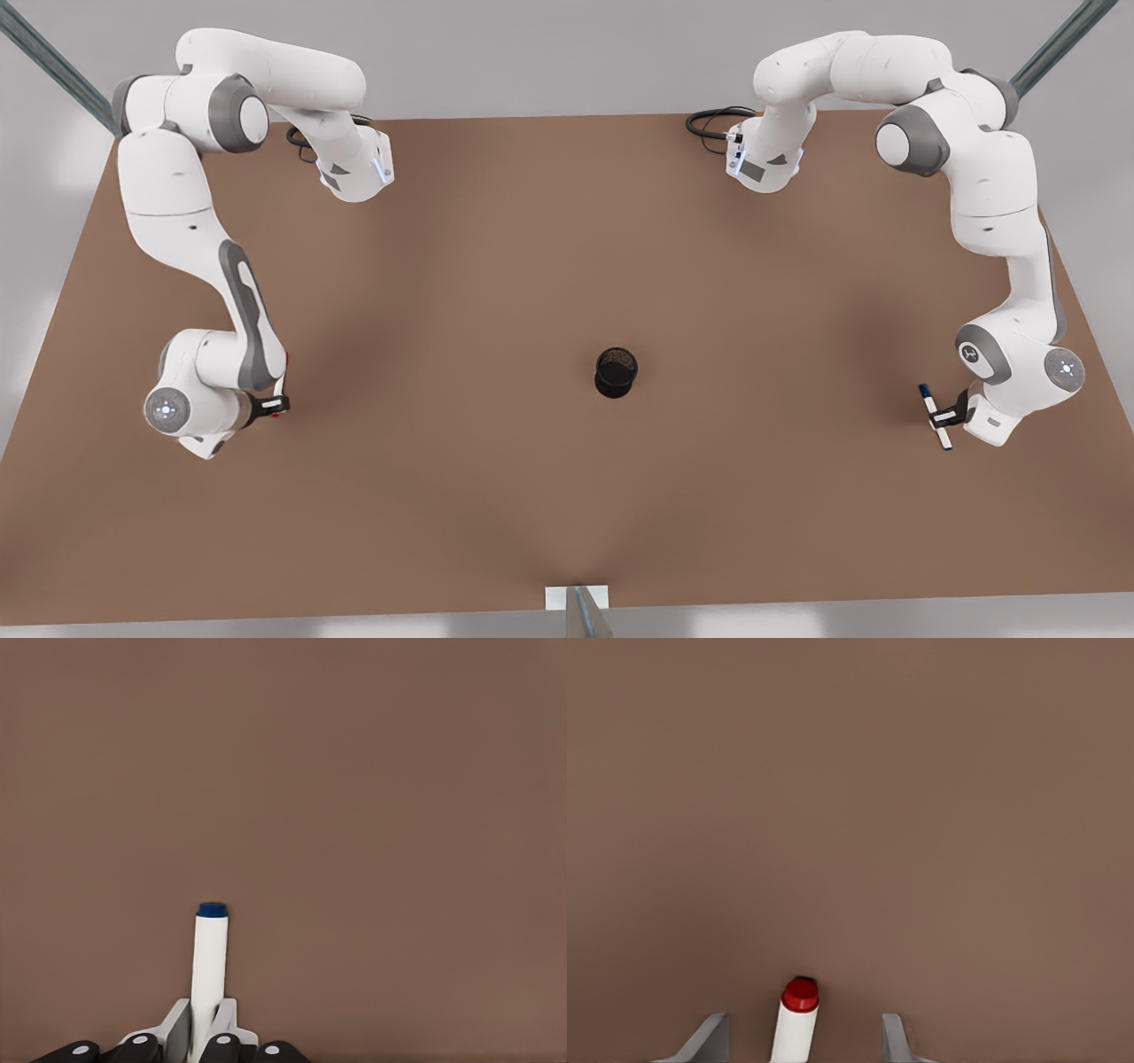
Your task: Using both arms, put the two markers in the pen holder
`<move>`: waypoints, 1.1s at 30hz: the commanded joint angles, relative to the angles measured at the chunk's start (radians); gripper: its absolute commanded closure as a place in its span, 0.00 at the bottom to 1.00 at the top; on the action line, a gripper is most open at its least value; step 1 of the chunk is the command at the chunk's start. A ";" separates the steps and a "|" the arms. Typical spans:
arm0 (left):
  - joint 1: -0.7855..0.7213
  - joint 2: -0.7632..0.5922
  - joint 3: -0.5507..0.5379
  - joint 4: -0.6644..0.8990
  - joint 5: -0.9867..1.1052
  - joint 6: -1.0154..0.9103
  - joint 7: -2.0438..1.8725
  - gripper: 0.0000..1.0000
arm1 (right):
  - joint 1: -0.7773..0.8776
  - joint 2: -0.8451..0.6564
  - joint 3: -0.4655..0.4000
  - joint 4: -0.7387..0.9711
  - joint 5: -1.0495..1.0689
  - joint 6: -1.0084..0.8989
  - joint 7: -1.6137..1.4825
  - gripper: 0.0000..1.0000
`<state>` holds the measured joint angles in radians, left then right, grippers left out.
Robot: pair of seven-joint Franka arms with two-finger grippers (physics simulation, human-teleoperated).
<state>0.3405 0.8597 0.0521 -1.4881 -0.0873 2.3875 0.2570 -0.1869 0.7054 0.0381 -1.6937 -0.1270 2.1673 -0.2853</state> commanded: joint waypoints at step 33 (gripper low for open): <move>0.003 -0.277 -0.143 0.012 -0.225 -0.542 0.403 0.79 | 0.122 -0.302 0.649 0.078 0.061 0.186 0.184 0.79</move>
<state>0.3440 0.5884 -0.0910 -1.4755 -0.2364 1.9749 0.3931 -0.0865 0.4052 0.6736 -1.6162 -0.0588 2.2149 -0.2029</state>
